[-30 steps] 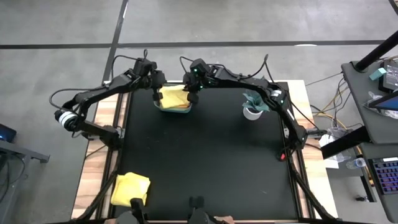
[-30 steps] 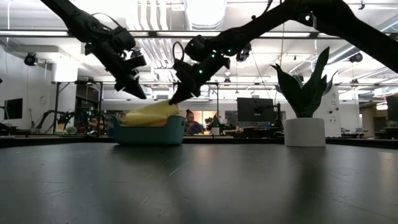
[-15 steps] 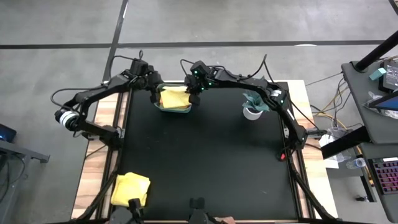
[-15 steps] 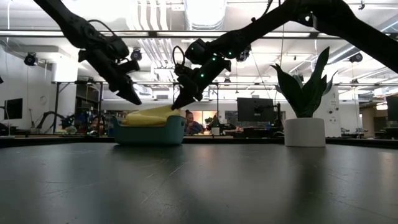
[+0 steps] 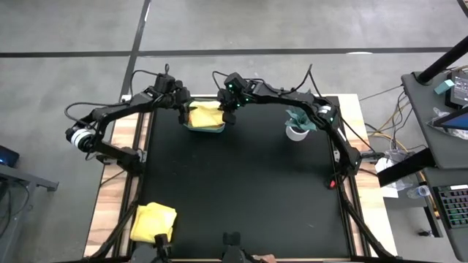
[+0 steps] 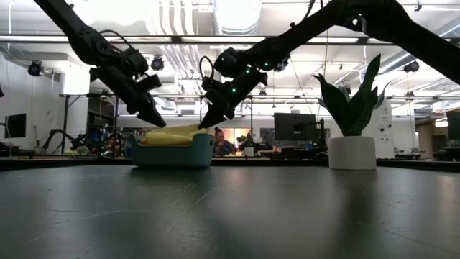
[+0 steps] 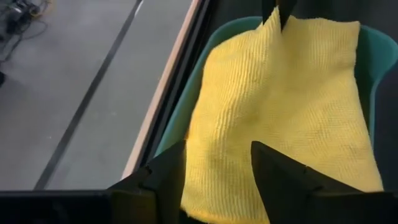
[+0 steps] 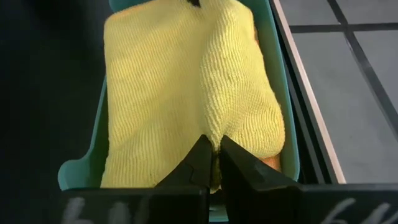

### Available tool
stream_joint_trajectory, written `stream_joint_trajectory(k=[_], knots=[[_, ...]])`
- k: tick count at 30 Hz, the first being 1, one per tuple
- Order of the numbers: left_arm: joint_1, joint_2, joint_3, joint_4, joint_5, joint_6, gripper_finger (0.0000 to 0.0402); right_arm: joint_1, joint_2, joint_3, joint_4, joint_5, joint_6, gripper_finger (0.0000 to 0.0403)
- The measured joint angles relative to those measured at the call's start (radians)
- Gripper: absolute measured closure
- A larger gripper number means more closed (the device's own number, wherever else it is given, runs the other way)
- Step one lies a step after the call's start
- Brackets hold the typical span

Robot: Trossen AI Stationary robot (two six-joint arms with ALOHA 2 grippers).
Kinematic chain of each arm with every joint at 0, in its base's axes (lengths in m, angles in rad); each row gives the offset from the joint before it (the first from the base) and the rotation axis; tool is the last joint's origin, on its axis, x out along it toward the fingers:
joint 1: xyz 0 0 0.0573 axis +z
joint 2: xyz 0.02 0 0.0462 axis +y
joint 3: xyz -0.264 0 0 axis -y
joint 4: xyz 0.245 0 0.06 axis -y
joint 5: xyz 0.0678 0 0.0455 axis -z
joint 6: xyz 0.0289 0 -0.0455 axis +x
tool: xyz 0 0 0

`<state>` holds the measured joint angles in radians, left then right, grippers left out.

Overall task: Fold microfiber towels
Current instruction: Put the right yellow microfiber cloth into the blue bin

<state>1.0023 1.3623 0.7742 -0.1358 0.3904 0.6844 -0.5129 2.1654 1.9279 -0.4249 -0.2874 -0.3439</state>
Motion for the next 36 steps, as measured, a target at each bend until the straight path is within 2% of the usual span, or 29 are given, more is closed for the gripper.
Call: stream_joint_trajectory(k=[6,11,14,17,19,25,30,33,36], knots=[[0.0,0.11,0.022,0.017,0.007,-0.023,0.0257,0.0,0.0,-0.003,0.012,0.0,0.003,0.039],[0.0,0.125,0.047,0.013,0.008,-0.022,0.0283,0.0,0.0,-0.003,0.012,0.0,0.002,0.039],[0.0,0.097,0.047,-0.008,0.008,0.002,0.0316,0.0,0.0,-0.003,0.012,0.0,-0.008,0.039],[0.0,0.055,0.047,-0.028,0.008,0.021,0.0375,0.0,-0.001,-0.003,0.016,0.0,-0.012,0.039],[0.0,0.028,0.047,-0.032,0.008,0.026,0.0393,0.001,-0.001,-0.003,0.019,-0.004,-0.01,0.039],[0.0,-0.034,0.069,-0.033,0.008,0.028,0.04,0.014,-0.002,-0.002,0.044,-0.034,0.004,0.039],[0.0,-0.026,0.063,-0.04,0.011,0.006,0.0398,0.014,-0.002,0.008,0.039,-0.032,0.011,0.039],[0.0,-0.005,0.059,-0.071,0.02,-0.001,0.0376,0.013,-0.002,0.008,0.037,-0.029,0.01,0.039],[0.0,0.006,0.059,-0.093,0.021,-0.001,0.0333,0.013,-0.002,0.004,0.038,-0.03,0.009,0.039]])
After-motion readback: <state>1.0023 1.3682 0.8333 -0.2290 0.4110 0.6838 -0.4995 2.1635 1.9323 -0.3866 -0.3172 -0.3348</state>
